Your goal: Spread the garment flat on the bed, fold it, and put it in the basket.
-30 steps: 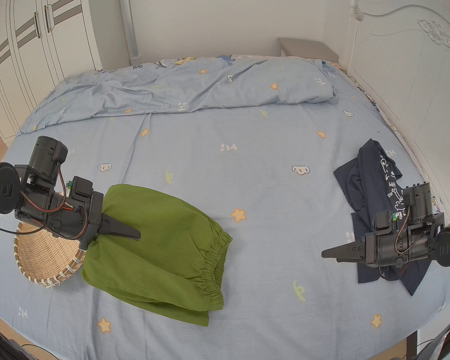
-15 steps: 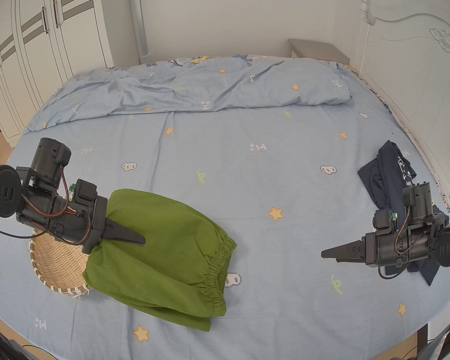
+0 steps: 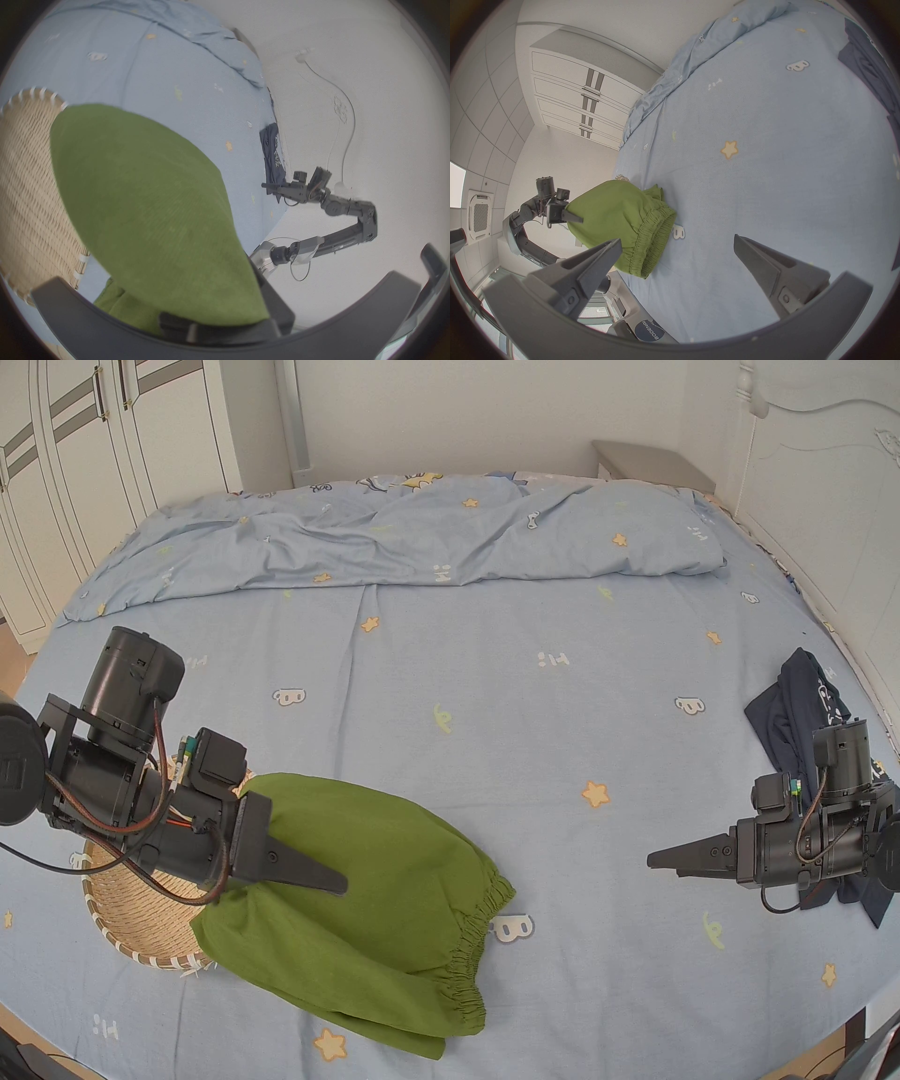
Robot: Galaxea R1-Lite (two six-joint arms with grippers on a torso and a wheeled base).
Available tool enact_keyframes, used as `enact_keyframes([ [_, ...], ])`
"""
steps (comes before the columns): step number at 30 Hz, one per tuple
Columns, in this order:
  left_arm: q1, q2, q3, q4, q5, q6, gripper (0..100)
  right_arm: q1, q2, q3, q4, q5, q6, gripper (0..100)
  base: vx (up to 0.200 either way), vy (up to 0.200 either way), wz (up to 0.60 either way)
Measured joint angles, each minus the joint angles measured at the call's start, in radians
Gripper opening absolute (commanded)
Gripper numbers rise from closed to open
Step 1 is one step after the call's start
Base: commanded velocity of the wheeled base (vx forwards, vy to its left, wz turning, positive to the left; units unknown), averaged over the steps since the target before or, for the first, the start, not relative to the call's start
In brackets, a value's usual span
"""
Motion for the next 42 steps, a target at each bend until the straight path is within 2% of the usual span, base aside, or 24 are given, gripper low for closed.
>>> enact_keyframes([
  [5, -0.058, -0.019, -0.048, -0.003, 0.043, 0.005, 0, -0.006, -0.008, 0.001, 0.000, 0.000, 0.000, 100, 0.000, 0.000, 0.00],
  [12, 0.022, -0.082, -0.121, -0.012, 0.047, 0.007, 0, -0.005, -0.012, 0.003, -0.001, 0.000, -0.001, 100, 0.000, 0.000, 0.00],
  [17, 0.141, -0.132, -0.151, -0.045, 0.040, 0.006, 0, -0.002, -0.012, 0.004, -0.001, 0.000, -0.002, 100, 0.000, 0.000, 0.00],
  [21, 0.289, -0.156, -0.157, -0.087, 0.026, 0.006, 0, 0.000, -0.012, 0.005, -0.001, 0.000, -0.003, 100, 0.000, 0.000, 0.00],
  [25, 0.435, -0.163, -0.145, -0.113, -0.020, 0.005, 0, 0.001, -0.012, 0.005, -0.001, 0.001, -0.003, 100, 0.000, 0.000, 0.00],
  [28, 0.539, -0.153, -0.085, -0.127, -0.067, 0.005, 0, 0.002, -0.014, 0.006, 0.000, 0.001, -0.003, 100, 0.000, 0.000, 0.00],
  [36, 0.695, -0.093, 0.086, -0.137, -0.093, 0.005, 0, 0.005, -0.036, 0.011, 0.003, 0.002, 0.000, 100, 0.000, 0.000, 0.00],
  [42, 0.767, 0.003, 0.141, -0.139, -0.081, 0.008, 0, 0.010, -0.061, 0.015, 0.006, 0.003, 0.001, 100, 0.000, 0.000, 0.00],
])
